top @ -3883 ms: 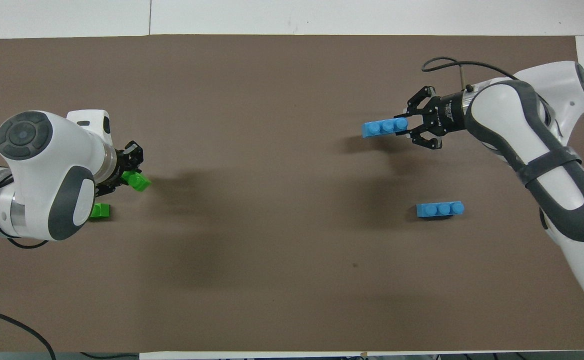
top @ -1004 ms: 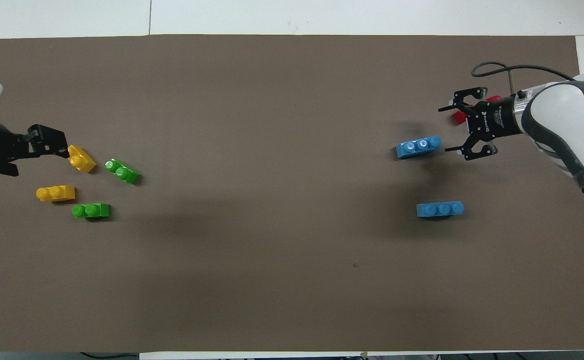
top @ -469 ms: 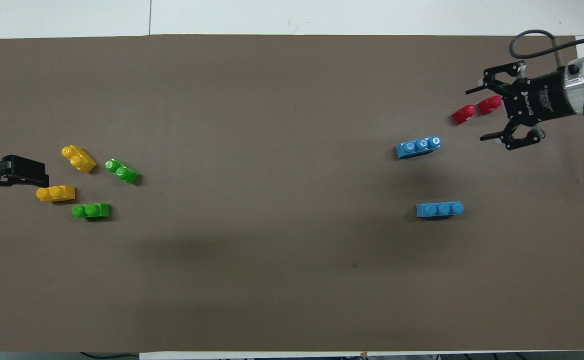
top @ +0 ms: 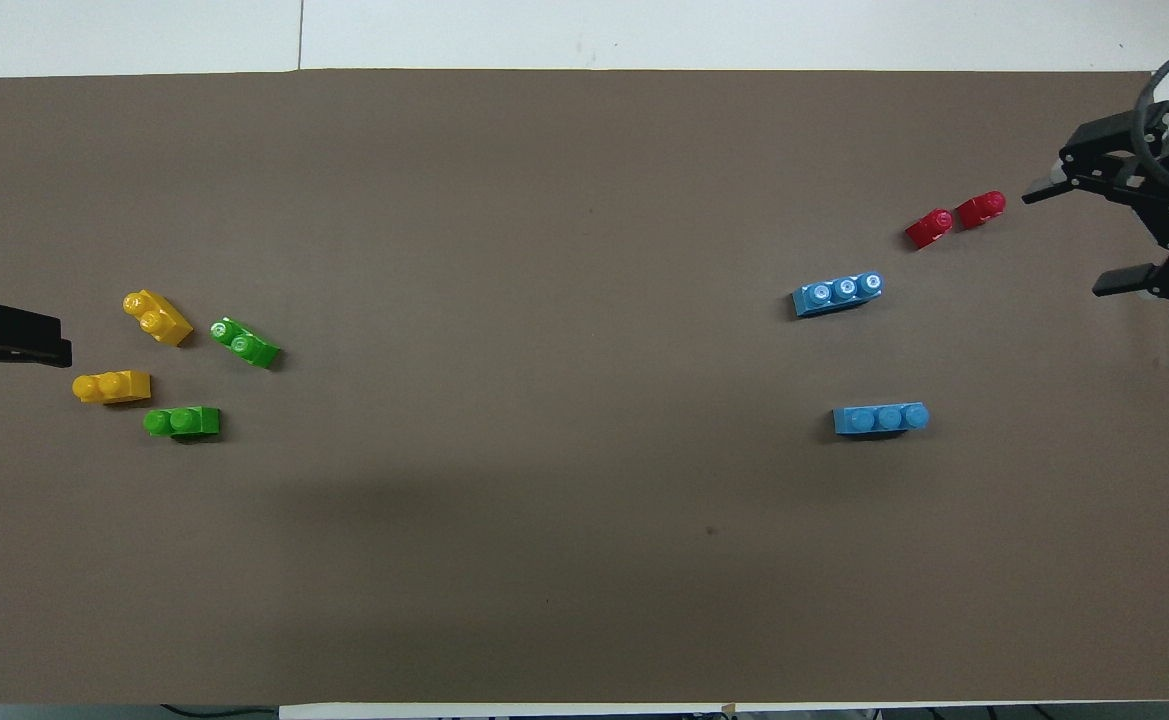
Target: Remove green block with left arm and hold with right
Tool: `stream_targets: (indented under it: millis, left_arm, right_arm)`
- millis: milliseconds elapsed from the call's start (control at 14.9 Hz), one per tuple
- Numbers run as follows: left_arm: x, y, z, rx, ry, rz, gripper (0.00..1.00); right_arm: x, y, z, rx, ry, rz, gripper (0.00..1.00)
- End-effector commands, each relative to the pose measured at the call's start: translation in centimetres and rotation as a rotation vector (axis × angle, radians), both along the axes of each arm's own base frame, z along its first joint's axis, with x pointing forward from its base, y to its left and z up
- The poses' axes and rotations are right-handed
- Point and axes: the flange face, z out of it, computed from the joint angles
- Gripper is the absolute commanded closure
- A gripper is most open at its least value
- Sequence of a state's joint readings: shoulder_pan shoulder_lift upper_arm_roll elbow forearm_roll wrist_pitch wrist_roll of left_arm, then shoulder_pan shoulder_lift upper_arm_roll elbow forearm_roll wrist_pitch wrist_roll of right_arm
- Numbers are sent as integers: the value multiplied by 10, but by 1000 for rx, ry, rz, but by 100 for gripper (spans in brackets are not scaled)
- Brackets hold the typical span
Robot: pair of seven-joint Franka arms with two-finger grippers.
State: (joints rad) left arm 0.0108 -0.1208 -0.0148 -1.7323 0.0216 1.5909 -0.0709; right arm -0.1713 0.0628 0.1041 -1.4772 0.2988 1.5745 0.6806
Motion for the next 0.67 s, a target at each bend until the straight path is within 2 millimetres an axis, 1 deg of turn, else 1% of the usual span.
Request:
stream_targets:
  millis: [0,67,268,335,469,603]
  left_arm:
    - [-2,2,8,-14,-8,-6,0]
    - [-4,0,10,-16,-11,-9,0]
    - [-5,-1,14,-42,-22,-8,0]
    - [-5,-2,15,-53,-25,-6,0]
    - [-5,-6,18,-52,-30,-15,0]
    - [-5,-6,18,-53,-27,-20,0]
  right_arm:
    - [-24,0,23,-77,-40,183,0]
    - [-31,-1,30,-94,-60,255,0]
    - [-49,-7,41,-192,-80,475,0]
    - [-51,-9,40,-214,-78,530,0]
    - [-50,-13,36,-259,-68,573,0]
    - [-47,-2,33,-292,-50,605,0]
